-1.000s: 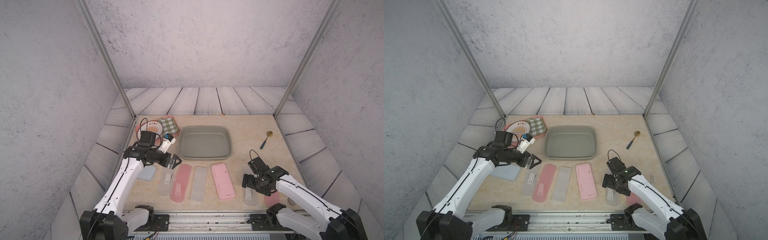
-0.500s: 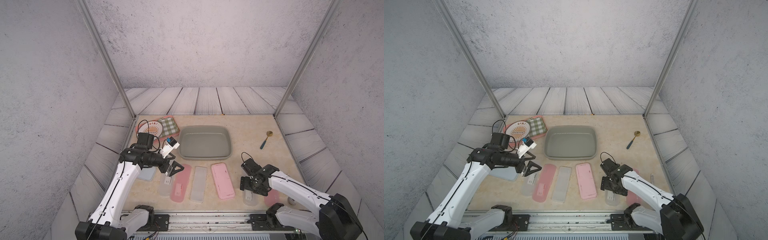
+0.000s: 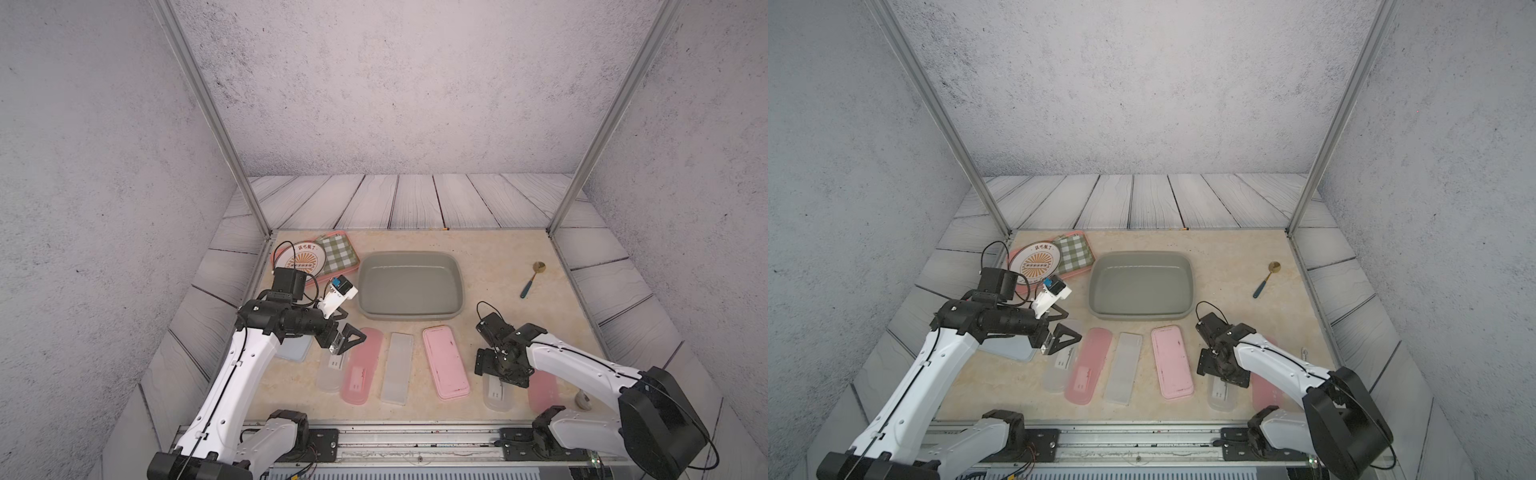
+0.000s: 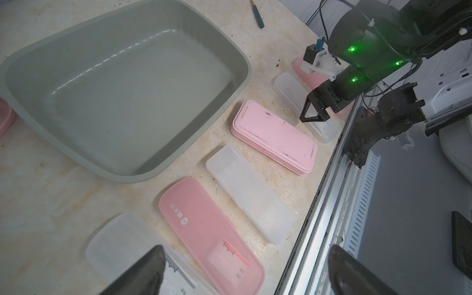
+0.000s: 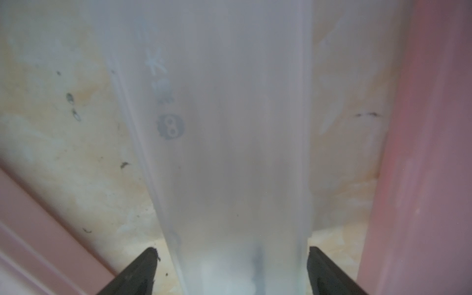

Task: Put the pencil case into the storage box
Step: Pick up the pencil case from the center of the board.

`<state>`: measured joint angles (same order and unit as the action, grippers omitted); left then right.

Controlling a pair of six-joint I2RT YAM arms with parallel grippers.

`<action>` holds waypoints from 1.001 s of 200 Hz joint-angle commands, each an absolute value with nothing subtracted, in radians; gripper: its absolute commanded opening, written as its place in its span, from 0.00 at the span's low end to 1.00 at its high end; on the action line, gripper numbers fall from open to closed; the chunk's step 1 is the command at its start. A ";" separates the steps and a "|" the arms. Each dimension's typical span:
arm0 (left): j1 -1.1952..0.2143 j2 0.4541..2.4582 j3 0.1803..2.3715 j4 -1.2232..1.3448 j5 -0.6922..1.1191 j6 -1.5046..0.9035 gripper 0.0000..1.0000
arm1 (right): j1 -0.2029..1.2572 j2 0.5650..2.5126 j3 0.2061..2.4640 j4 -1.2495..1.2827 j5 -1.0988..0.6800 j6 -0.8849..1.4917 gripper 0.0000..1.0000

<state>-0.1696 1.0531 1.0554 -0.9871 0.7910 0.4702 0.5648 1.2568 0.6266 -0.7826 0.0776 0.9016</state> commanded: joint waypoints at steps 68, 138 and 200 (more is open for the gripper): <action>-0.166 1.048 1.037 -0.972 0.764 0.463 1.00 | 0.569 1.252 0.606 -0.751 0.129 0.945 0.71; -0.167 1.044 1.034 -0.967 0.742 0.459 1.00 | 0.569 1.296 0.594 -0.705 0.102 0.945 0.80; -0.167 1.045 1.028 -0.962 0.735 0.459 1.00 | 0.569 1.114 0.640 -0.848 0.143 0.948 0.65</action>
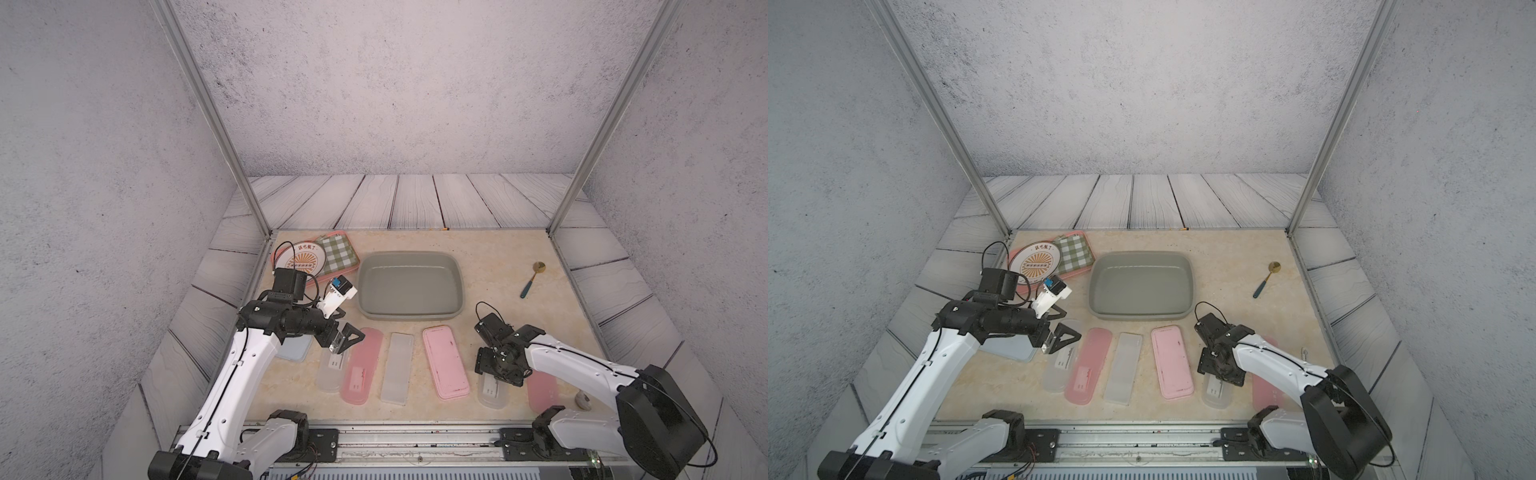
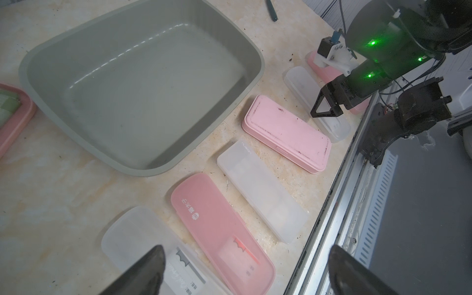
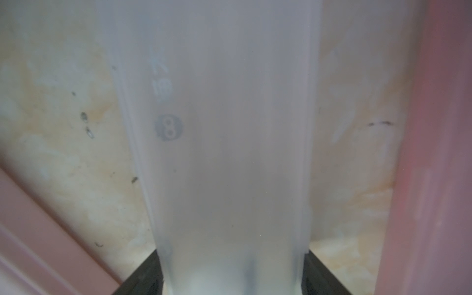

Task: Put the pencil case into the storage box
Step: Pick up the pencil case from the center of the board.

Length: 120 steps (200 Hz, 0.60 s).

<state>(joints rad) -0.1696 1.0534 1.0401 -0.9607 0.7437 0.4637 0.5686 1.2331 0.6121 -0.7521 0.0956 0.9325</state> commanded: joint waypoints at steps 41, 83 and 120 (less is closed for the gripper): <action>-0.166 1.052 1.032 -0.942 0.705 0.426 1.00 | 0.569 0.894 0.782 -0.987 0.146 0.918 0.64; -0.165 1.076 1.083 -0.922 0.569 0.382 1.00 | 0.569 1.032 1.030 -0.927 0.091 0.812 0.63; -0.169 1.128 1.166 -0.903 0.599 0.399 1.00 | 0.569 1.413 1.347 -0.911 0.102 0.652 0.64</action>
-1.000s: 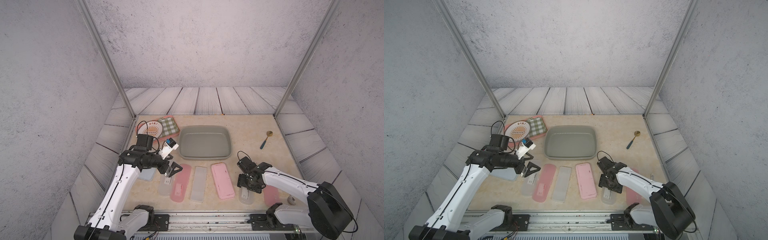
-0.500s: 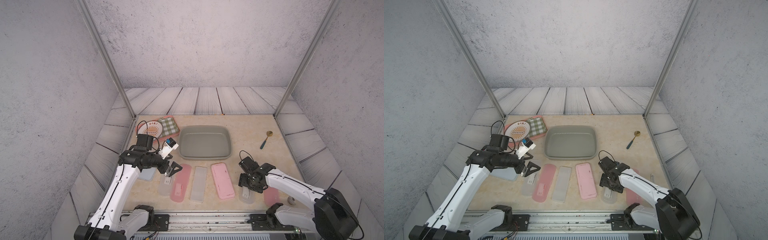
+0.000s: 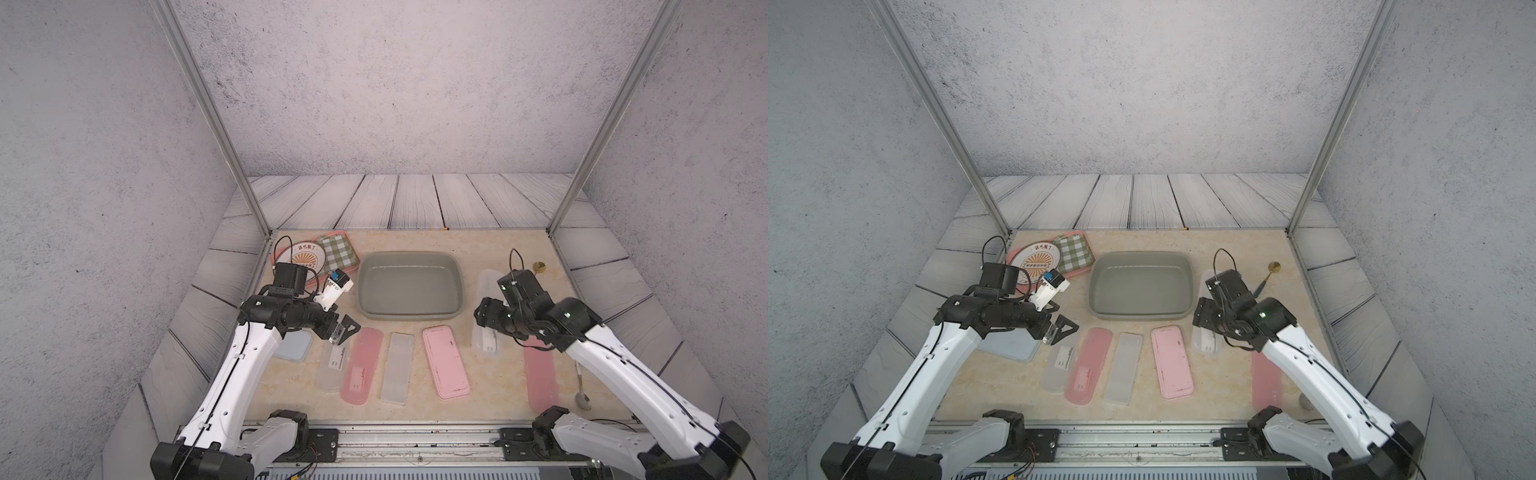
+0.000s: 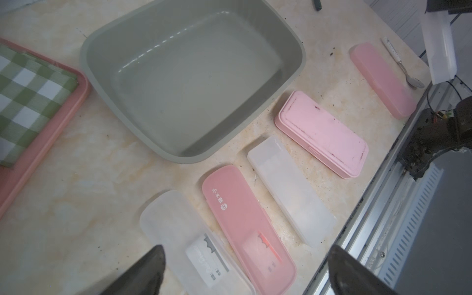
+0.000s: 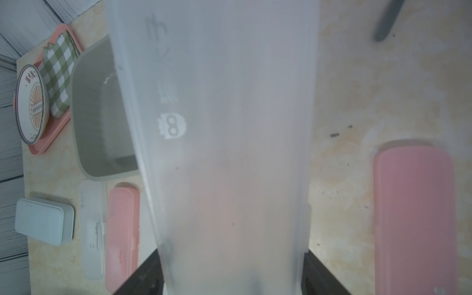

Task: Put the pencil case into the storage box
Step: Pick up the pencil case from the center of the board, then place the pencil case at the storage box.

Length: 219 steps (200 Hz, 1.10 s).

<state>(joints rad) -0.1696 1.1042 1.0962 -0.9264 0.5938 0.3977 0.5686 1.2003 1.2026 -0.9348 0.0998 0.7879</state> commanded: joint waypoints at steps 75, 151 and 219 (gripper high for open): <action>-0.170 1.149 1.199 -0.895 0.523 0.377 1.00 | 0.552 2.057 1.896 -0.974 0.119 0.499 0.64; -0.196 1.158 1.192 -0.909 0.514 0.380 1.00 | 0.516 2.292 1.998 -1.002 0.120 0.516 0.65; -0.205 1.155 1.183 -0.904 0.503 0.379 1.00 | 0.511 2.357 2.020 -0.989 0.161 0.570 0.68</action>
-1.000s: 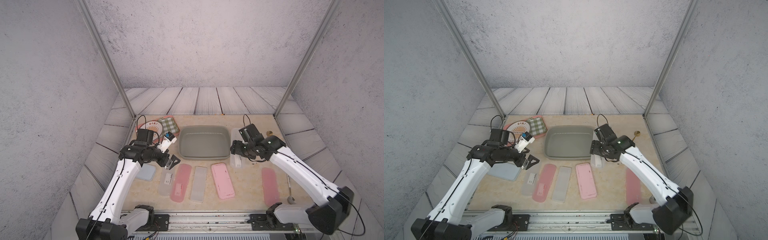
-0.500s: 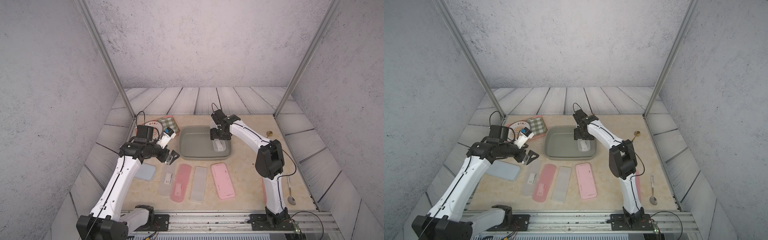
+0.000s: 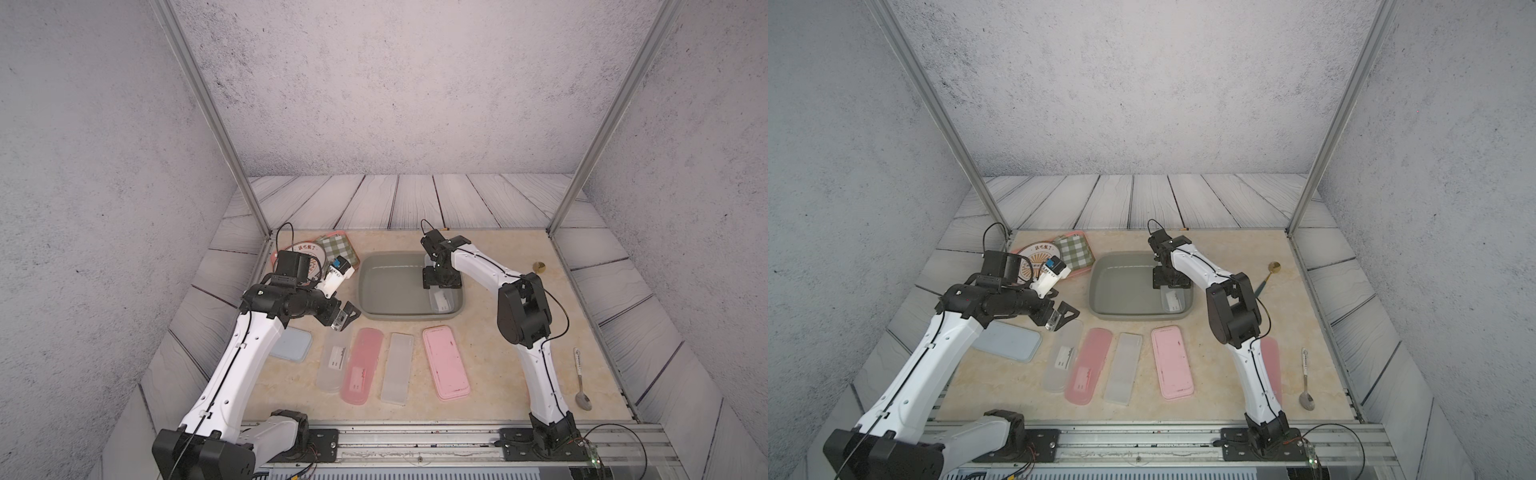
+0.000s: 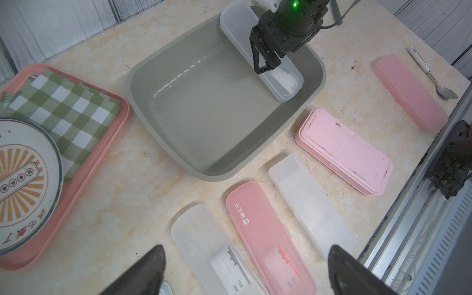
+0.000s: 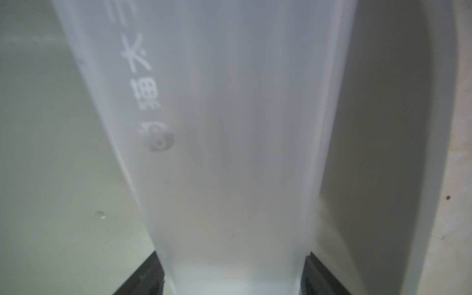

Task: Put the pencil case into the storage box
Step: Place the pencil case at the storage box, then pick up the pencil case from the center of the board.

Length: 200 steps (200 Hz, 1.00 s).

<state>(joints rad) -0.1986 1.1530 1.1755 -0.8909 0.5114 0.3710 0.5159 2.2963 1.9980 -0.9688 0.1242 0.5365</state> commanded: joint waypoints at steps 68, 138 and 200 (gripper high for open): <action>-0.206 1.144 1.172 -0.905 0.501 0.380 1.00 | 0.511 2.345 2.000 -0.990 0.164 0.578 0.76; -0.206 1.138 1.156 -0.884 0.471 0.353 1.00 | 0.513 2.113 1.919 -0.923 0.125 0.554 0.99; -0.206 1.129 1.112 -0.815 0.309 0.288 1.00 | 0.514 1.612 1.514 -0.746 -0.048 0.498 0.99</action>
